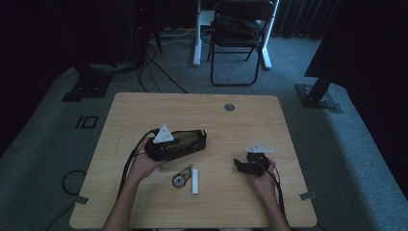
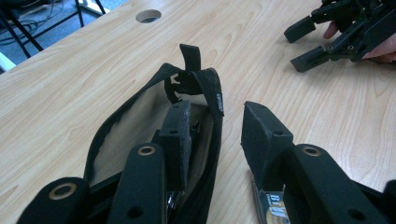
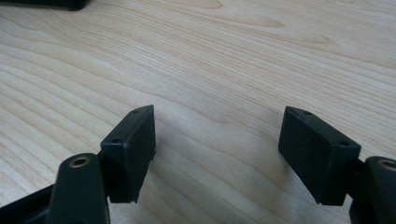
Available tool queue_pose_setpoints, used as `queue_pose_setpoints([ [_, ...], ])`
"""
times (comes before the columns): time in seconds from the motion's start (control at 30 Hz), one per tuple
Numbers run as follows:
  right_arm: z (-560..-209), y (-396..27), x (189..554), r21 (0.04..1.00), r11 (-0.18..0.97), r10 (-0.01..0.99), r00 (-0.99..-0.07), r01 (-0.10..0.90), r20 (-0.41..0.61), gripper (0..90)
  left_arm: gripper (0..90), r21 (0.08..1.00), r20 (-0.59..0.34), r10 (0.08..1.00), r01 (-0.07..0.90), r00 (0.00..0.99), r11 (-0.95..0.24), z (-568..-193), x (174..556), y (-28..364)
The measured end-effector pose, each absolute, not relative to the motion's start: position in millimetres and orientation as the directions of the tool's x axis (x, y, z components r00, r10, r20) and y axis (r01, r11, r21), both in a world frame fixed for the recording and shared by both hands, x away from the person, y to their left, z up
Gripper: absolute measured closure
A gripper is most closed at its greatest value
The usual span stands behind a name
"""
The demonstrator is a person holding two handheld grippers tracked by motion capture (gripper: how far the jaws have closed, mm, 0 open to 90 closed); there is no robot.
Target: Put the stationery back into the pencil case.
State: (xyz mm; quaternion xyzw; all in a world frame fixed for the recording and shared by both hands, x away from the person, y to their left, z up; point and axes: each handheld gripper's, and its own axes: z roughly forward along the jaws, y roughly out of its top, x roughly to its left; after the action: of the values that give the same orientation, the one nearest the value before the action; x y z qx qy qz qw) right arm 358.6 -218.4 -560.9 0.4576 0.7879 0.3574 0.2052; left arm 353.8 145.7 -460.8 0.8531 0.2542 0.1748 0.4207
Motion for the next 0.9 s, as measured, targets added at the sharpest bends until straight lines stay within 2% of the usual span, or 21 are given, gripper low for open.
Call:
queue_pose_setpoints([
  [0.4,-560.9,-218.5,358.6,0.751,0.327,0.867,-0.498,0.574,0.003,27.4,61.3,0.811,0.075,0.602,0.302,0.795,-0.5,-457.3,342.4,146.0],
  [0.9,-560.9,-218.5,358.6,0.751,0.327,0.867,-0.498,0.574,0.003,27.4,59.7,0.817,0.074,0.585,0.287,0.807,-0.499,-451.2,326.3,137.8],
])
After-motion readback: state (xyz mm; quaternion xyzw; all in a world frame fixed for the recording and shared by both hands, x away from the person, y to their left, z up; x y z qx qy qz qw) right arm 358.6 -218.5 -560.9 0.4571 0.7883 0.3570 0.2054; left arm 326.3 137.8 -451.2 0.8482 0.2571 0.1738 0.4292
